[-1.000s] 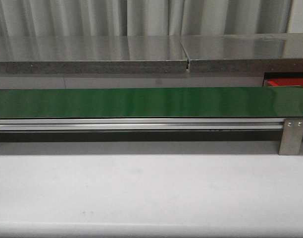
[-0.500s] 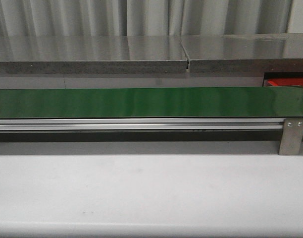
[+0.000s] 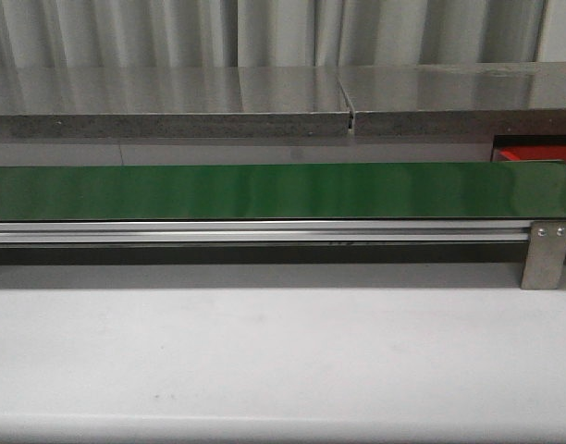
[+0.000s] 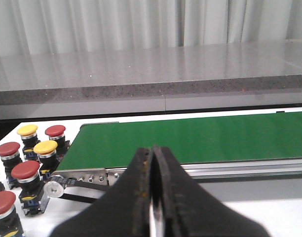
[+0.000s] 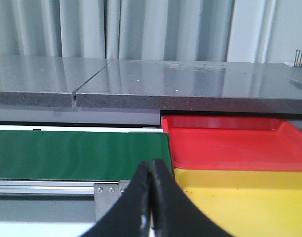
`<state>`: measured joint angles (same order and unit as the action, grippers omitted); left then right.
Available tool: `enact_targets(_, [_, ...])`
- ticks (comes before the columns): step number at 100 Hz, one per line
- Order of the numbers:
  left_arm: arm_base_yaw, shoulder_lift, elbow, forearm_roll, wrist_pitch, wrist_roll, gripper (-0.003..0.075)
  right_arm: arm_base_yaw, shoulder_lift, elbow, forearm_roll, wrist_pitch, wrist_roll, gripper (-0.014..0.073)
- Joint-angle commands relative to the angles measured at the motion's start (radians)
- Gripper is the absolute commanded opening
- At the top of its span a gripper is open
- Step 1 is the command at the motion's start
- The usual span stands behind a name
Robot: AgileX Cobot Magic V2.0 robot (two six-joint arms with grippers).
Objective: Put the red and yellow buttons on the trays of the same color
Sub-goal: 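Move the left gripper down toward the red and yellow buttons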
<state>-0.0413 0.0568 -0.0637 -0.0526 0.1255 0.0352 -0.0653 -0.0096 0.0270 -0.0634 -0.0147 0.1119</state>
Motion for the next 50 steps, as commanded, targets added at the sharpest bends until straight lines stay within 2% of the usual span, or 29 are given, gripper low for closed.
enact_targets(1, [0.001,0.083,-0.084,0.000,-0.056,-0.009,-0.0020,-0.004,-0.020,-0.023,-0.012,-0.075,-0.003,-0.0074])
enact_targets(32, [0.001,0.380,-0.212,0.000,-0.054,-0.009,-0.0020,-0.004,-0.020,-0.023,-0.012,-0.075,-0.003,-0.0074])
enact_targets(50, [0.001,0.478,-0.291,0.000,0.008,-0.009,-0.0020,-0.004,-0.020,-0.023,-0.012,-0.075,-0.003,-0.0074])
